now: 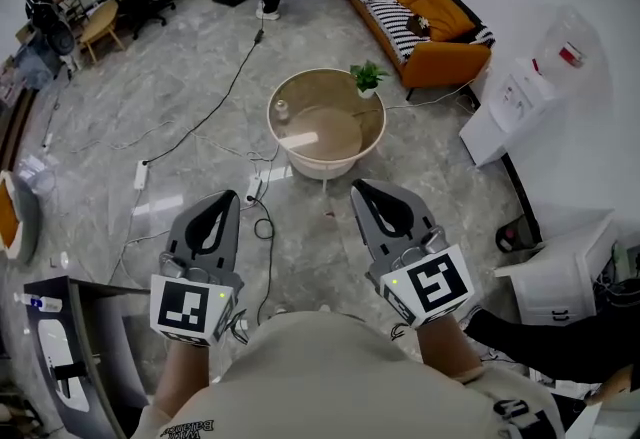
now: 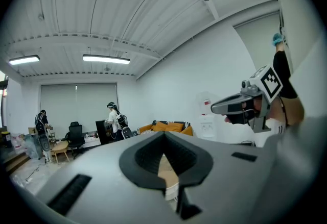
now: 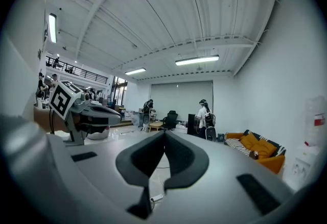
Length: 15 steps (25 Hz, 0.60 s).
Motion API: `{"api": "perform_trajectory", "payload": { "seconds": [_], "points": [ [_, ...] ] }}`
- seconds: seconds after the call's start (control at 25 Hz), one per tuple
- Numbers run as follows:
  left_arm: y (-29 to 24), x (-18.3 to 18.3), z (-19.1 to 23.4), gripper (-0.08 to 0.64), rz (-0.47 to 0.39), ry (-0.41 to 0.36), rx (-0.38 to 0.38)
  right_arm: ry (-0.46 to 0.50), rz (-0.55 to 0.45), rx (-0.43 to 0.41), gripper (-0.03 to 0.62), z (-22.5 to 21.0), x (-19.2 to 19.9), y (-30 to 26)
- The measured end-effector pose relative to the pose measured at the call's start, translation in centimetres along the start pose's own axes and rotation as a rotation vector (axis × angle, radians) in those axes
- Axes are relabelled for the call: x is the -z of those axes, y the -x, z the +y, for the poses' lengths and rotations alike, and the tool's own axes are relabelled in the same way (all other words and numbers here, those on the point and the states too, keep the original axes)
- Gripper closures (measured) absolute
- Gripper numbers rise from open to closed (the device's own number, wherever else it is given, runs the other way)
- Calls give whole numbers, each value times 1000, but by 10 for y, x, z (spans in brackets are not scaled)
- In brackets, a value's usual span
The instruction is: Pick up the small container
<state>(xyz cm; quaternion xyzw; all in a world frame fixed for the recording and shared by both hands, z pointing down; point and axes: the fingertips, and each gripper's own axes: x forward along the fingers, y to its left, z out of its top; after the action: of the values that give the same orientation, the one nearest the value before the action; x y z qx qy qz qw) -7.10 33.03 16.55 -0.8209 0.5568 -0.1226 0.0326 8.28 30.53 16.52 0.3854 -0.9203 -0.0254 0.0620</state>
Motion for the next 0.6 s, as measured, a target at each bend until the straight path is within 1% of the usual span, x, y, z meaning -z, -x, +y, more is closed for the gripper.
{"api": "perform_trajectory", "payload": {
  "seconds": [0.16,0.48,0.6],
  "points": [
    [-10,-4,-14,554,1,-2,-21,10,-8,9,595,-22,5,13],
    [-28,-12,-48,554,-15,-21,-15,19,-41,47,595,-63,5,46],
    [-32,-12,-53,554,-18,-33,-10,6,-38,38,595,-64,13,49]
  ]
}}
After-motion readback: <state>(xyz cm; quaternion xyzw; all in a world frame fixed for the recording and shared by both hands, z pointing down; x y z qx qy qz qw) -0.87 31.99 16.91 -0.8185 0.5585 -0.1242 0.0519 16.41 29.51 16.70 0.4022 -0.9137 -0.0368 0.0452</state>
